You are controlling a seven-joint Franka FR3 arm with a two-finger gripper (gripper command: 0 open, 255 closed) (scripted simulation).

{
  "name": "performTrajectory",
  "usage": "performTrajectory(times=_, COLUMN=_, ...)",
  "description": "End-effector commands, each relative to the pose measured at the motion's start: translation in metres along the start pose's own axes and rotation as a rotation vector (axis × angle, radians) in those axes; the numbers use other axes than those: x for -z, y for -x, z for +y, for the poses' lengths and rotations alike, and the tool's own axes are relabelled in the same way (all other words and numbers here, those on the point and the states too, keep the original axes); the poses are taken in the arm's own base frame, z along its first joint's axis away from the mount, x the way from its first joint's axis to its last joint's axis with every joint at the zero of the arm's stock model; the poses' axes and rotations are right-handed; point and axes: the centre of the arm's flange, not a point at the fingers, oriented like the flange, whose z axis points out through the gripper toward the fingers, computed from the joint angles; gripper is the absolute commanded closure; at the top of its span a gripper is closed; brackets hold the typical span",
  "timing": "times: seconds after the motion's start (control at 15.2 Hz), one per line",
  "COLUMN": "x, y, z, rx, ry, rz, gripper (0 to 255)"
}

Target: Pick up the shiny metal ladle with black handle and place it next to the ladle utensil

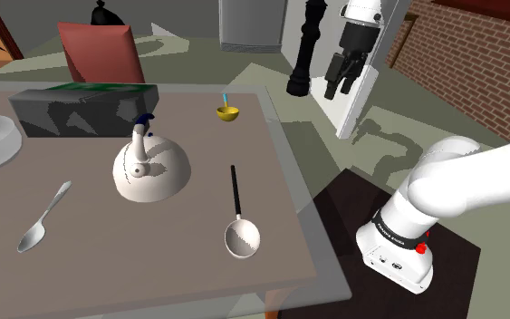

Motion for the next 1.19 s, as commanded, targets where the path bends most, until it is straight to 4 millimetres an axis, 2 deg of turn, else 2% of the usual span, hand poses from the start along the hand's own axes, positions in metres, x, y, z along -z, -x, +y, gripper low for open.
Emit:
performTrajectory(times=0.0, x=0.000, y=0.000, z=0.000, rx=0.000, ry=0.000, rz=0.000, gripper=0)
performTrajectory(times=0.59, x=-0.072, y=0.022, z=-0.098, rx=-0.209, ry=0.022, rz=0.067, gripper=0)
performTrajectory(times=1.12, x=-0.138, y=0.020, z=-0.186, rx=-0.395, ry=0.041, rz=0.127, gripper=0)
